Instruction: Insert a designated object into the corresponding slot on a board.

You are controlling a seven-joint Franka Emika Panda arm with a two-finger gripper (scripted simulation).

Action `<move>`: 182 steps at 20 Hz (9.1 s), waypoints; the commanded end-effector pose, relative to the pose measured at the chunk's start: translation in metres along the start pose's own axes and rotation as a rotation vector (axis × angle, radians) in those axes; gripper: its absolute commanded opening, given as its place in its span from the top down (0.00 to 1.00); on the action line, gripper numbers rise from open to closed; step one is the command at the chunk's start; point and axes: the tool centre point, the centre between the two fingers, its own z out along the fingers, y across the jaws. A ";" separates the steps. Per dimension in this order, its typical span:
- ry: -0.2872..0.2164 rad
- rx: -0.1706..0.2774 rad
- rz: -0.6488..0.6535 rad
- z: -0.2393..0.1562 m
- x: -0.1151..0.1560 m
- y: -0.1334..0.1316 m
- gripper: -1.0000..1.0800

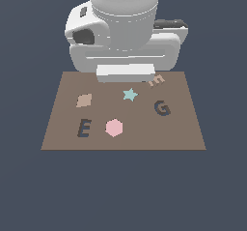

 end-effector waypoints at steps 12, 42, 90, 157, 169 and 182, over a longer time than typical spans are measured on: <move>0.001 -0.001 0.076 0.007 -0.010 -0.003 0.04; 0.007 -0.012 0.856 0.084 -0.083 -0.075 0.04; 0.008 -0.014 1.140 0.131 -0.089 -0.113 1.00; 0.000 -0.016 0.101 0.119 0.077 0.131 1.00; -0.001 -0.016 0.091 0.126 0.080 0.131 1.00; -0.001 -0.016 0.091 0.129 0.080 0.132 0.04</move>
